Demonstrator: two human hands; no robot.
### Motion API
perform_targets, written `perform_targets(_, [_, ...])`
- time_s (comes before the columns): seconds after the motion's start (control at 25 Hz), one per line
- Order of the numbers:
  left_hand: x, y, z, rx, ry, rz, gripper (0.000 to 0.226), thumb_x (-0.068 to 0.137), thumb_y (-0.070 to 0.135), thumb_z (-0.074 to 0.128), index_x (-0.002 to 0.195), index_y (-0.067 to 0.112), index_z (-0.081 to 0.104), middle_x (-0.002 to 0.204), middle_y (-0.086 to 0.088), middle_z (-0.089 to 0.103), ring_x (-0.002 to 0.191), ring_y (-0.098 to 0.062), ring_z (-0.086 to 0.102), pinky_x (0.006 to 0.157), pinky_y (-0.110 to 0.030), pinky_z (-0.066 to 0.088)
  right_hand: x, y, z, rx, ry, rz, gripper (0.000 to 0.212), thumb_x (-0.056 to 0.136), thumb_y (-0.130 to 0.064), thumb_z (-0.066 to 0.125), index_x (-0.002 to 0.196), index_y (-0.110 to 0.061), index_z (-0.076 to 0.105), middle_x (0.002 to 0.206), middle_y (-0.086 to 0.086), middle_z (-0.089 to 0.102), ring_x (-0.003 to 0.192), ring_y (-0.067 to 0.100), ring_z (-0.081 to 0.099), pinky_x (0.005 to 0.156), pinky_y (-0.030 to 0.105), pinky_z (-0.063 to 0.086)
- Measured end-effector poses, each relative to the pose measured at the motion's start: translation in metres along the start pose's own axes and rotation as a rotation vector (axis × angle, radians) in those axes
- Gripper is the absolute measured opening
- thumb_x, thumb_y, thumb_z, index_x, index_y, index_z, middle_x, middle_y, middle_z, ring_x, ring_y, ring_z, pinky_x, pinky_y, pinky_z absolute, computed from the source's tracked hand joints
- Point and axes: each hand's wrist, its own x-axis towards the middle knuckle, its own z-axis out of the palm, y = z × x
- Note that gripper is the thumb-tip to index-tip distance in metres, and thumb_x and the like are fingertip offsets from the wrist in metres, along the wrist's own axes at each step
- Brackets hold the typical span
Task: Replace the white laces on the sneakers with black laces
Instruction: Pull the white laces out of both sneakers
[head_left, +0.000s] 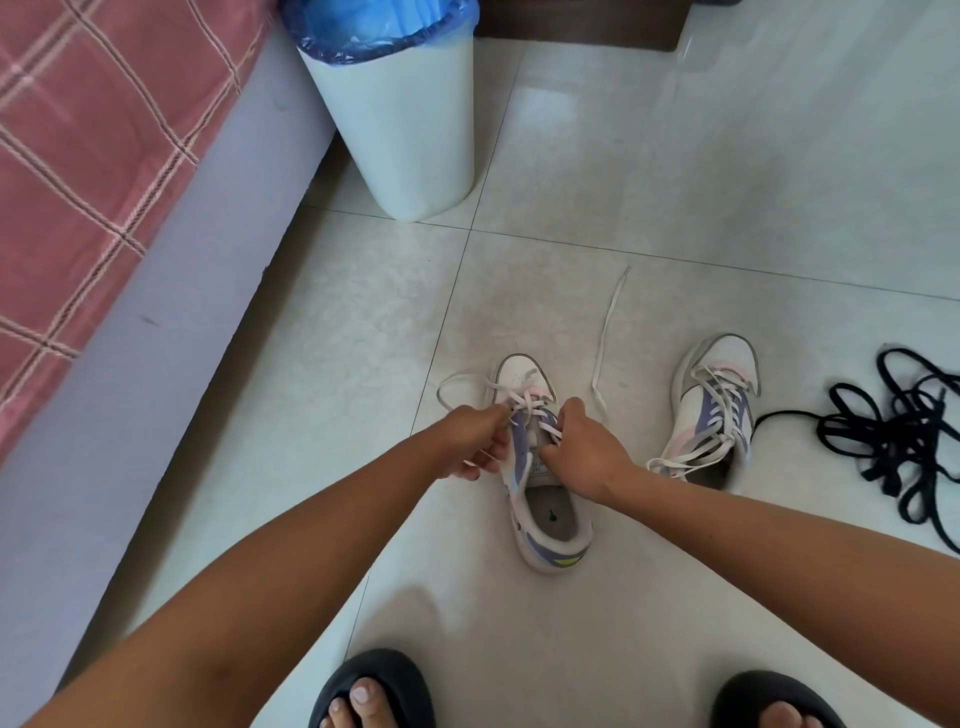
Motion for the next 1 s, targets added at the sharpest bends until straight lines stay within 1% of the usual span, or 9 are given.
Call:
perform_targets(0.08, [0.005, 0.004, 0.006, -0.074, 0.071, 0.063, 0.025, 0.092, 0.027, 0.047, 0.073, 0.012, 0.055, 0.065, -0.004, 0.052, 0.054, -0.016, 0.048, 0.056, -0.022, 0.033, 0.0, 0.0, 0.0, -0.002, 0.004, 0.0, 0.023, 0.09, -0.017, 0.05, 0.099, -0.013, 0.03, 0.073, -0.002, 0.044, 0.061, 0.01, 0.044, 0.049, 0.026, 0.03])
perform_targets(0.24, [0.015, -0.005, -0.027, 0.287, 0.391, 0.228, 0.018, 0.09, 0.012, 0.047, 0.079, 0.004, 0.058, 0.069, -0.008, 0.057, 0.057, -0.02, 0.053, 0.051, -0.022, 0.037, 0.003, 0.002, 0.002, 0.015, -0.002, 0.019, 0.023, 0.09, -0.018, 0.05, 0.1, -0.014, 0.031, 0.074, -0.002, 0.044, 0.061, 0.01, 0.044, 0.05, 0.025, 0.031])
perform_targets(0.36, [0.005, -0.008, -0.038, 0.19, 0.261, 0.144, 0.026, 0.094, 0.022, 0.046, 0.078, 0.006, 0.058, 0.068, -0.006, 0.057, 0.053, -0.017, 0.05, 0.048, -0.021, 0.031, 0.003, 0.002, 0.002, 0.015, 0.002, 0.017, 0.021, 0.09, -0.016, 0.049, 0.099, -0.013, 0.03, 0.073, -0.002, 0.044, 0.061, 0.01, 0.044, 0.048, 0.025, 0.029])
perform_targets(0.48, [0.001, -0.007, -0.004, 0.313, 0.152, 0.234, 0.034, 0.095, 0.04, 0.048, 0.076, 0.012, 0.057, 0.072, -0.006, 0.059, 0.057, -0.015, 0.053, 0.05, -0.022, 0.035, 0.003, 0.001, 0.003, 0.0, 0.01, 0.01, 0.022, 0.091, -0.017, 0.05, 0.1, -0.014, 0.03, 0.074, -0.002, 0.044, 0.061, 0.01, 0.045, 0.048, 0.025, 0.031])
perform_targets(0.64, [0.013, -0.007, 0.024, 0.185, 0.272, 0.376, 0.027, 0.092, 0.027, 0.057, 0.07, 0.016, 0.047, 0.077, -0.011, 0.059, 0.073, -0.024, 0.057, 0.069, -0.035, 0.048, 0.002, 0.0, 0.003, -0.005, 0.022, 0.015, 0.022, 0.091, -0.018, 0.05, 0.1, -0.014, 0.03, 0.074, -0.002, 0.045, 0.061, 0.011, 0.046, 0.049, 0.025, 0.032])
perform_targets(0.72, [0.018, -0.009, 0.011, 0.153, 0.337, 0.393, 0.025, 0.092, 0.027, 0.059, 0.072, 0.017, 0.049, 0.079, -0.009, 0.06, 0.077, -0.027, 0.061, 0.068, -0.035, 0.049, 0.003, 0.002, 0.003, 0.001, 0.015, 0.019, 0.02, 0.091, -0.017, 0.049, 0.1, -0.013, 0.031, 0.074, -0.001, 0.045, 0.062, 0.011, 0.045, 0.049, 0.026, 0.032])
perform_targets(0.8, [0.023, -0.014, -0.017, 0.262, 0.504, 0.378, 0.02, 0.093, 0.025, 0.056, 0.076, 0.015, 0.051, 0.085, -0.01, 0.062, 0.087, -0.031, 0.064, 0.072, -0.035, 0.048, 0.003, 0.003, 0.002, 0.014, 0.014, 0.029, 0.019, 0.091, -0.017, 0.048, 0.101, -0.013, 0.032, 0.074, -0.001, 0.046, 0.062, 0.011, 0.045, 0.05, 0.026, 0.033])
perform_targets(0.88, [0.025, -0.021, -0.054, 0.505, 0.717, 0.281, 0.011, 0.094, 0.017, 0.048, 0.096, 0.009, 0.056, 0.103, -0.014, 0.062, 0.1, -0.034, 0.061, 0.079, -0.036, 0.046, 0.003, 0.004, 0.003, 0.027, 0.015, 0.034, 0.019, 0.091, -0.017, 0.048, 0.101, -0.012, 0.032, 0.075, 0.0, 0.047, 0.062, 0.011, 0.045, 0.05, 0.026, 0.033])
perform_targets(1.0, [0.02, -0.028, -0.097, 0.92, 0.912, 0.12, 0.024, 0.093, 0.004, 0.044, 0.117, 0.001, 0.045, 0.116, -0.017, 0.054, 0.103, -0.034, 0.06, 0.074, -0.035, 0.044, 0.003, 0.003, 0.002, 0.04, 0.02, 0.035, 0.019, 0.091, -0.017, 0.048, 0.101, -0.012, 0.032, 0.078, 0.001, 0.048, 0.062, 0.011, 0.045, 0.05, 0.026, 0.032])
